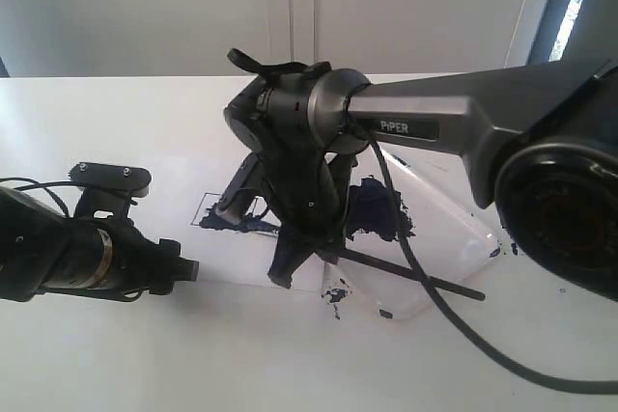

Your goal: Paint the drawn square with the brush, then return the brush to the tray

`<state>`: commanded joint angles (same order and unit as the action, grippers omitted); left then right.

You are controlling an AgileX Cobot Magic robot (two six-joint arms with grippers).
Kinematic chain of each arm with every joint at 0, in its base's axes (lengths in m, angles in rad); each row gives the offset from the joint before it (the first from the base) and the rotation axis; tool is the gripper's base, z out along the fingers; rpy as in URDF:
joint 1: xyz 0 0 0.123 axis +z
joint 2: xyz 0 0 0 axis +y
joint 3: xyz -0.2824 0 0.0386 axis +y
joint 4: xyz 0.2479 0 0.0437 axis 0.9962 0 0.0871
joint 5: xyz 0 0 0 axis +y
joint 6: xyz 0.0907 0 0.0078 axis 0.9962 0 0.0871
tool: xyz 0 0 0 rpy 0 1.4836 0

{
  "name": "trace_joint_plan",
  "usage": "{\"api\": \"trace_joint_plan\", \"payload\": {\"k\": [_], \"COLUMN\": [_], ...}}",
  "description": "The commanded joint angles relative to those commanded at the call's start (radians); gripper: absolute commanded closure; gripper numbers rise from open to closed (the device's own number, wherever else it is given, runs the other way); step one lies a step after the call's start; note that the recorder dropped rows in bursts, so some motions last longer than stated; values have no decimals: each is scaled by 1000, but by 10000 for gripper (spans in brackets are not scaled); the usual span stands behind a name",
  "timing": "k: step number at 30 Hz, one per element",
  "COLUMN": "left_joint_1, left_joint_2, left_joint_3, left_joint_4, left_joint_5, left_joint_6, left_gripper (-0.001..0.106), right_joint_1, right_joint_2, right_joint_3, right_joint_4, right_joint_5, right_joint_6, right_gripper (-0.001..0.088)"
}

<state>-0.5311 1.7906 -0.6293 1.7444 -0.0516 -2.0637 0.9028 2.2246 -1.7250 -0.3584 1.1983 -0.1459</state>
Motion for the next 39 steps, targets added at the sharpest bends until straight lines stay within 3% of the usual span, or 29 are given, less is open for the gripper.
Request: {"api": "trace_joint_plan", "payload": {"k": [5,15,28,39], "left_joint_1": [0,0,0,0], "left_joint_2": [0,0,0,0], "left_joint_3": [0,0,0,0], "left_joint_4": [0,0,0,0], "left_joint_5": [0,0,-29,-29], "left_joint_6": [4,22,22,22], "left_gripper": [317,317,317,317], "right_joint_1": [0,18,43,43], "right_joint_2": [0,0,157,173], "right_joint_3": [0,-3,-263,-291], "right_joint_4": [-72,-2,-52,-19], "right_joint_5": [-25,-38,23,23], "right_joint_6": [37,13,16,-29], "right_gripper": [868,868,868,868]}}
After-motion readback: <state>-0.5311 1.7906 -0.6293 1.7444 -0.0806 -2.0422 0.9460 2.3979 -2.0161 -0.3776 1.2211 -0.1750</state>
